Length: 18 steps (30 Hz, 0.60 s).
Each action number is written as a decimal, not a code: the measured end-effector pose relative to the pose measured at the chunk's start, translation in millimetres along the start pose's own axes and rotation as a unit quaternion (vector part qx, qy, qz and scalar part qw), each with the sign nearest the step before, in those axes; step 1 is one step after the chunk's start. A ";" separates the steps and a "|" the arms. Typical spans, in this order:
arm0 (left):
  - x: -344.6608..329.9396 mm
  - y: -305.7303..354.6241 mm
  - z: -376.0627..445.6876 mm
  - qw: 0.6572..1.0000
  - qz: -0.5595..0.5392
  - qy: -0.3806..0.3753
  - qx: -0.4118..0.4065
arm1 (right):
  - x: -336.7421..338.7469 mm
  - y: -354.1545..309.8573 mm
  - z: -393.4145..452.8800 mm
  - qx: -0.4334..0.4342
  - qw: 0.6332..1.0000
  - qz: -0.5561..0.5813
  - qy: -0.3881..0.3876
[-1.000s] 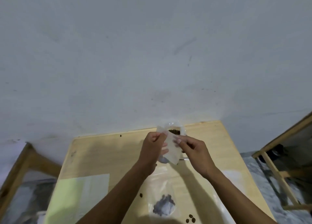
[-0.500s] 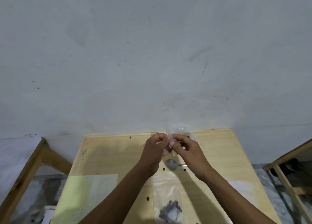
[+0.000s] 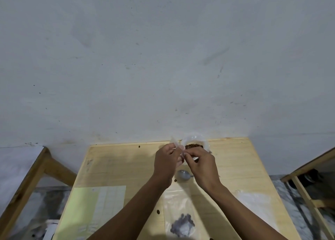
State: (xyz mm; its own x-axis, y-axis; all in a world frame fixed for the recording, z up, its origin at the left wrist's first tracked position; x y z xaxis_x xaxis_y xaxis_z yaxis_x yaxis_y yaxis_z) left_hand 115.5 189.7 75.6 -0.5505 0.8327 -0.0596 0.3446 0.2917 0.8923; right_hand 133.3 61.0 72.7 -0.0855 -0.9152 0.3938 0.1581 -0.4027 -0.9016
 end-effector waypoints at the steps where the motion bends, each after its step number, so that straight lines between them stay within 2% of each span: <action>1: 1.2 -0.5 0.9 1.000 0.008 0.001 -0.003 | -0.8 0.8 0.5 -0.002 1.000 -0.005 0.001; 7: 7.5 0.1 5.6 0.996 0.080 0.011 -0.045 | -1.7 6.5 3.9 -0.039 0.999 -0.033 -0.011; 12: 6.3 3.1 5.4 0.979 0.176 0.013 -0.102 | -0.1 5.4 10.3 -0.029 0.997 -0.078 -0.001; 18: -4.0 18.1 6.1 0.978 0.186 0.017 -0.090 | 0.9 -5.5 14.5 -0.022 0.995 -0.086 0.051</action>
State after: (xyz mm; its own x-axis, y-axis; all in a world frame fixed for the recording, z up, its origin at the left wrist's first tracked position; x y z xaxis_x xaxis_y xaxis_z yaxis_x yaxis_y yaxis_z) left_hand 128.6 194.5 89.2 -0.4392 0.8481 0.2963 0.3878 -0.1186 0.9141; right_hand 146.6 62.2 80.6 -0.2066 -0.8262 0.5241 0.0892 -0.5493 -0.8308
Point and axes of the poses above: each hand's wrist, its own z-axis towards the middle knuckle, its own x-axis out of the back of the hand, y = z × x, the point moved 4 cm from there along z, towards the middle knuckle, and after that the axes turned 11 degrees about y, right-handed, at the moved point
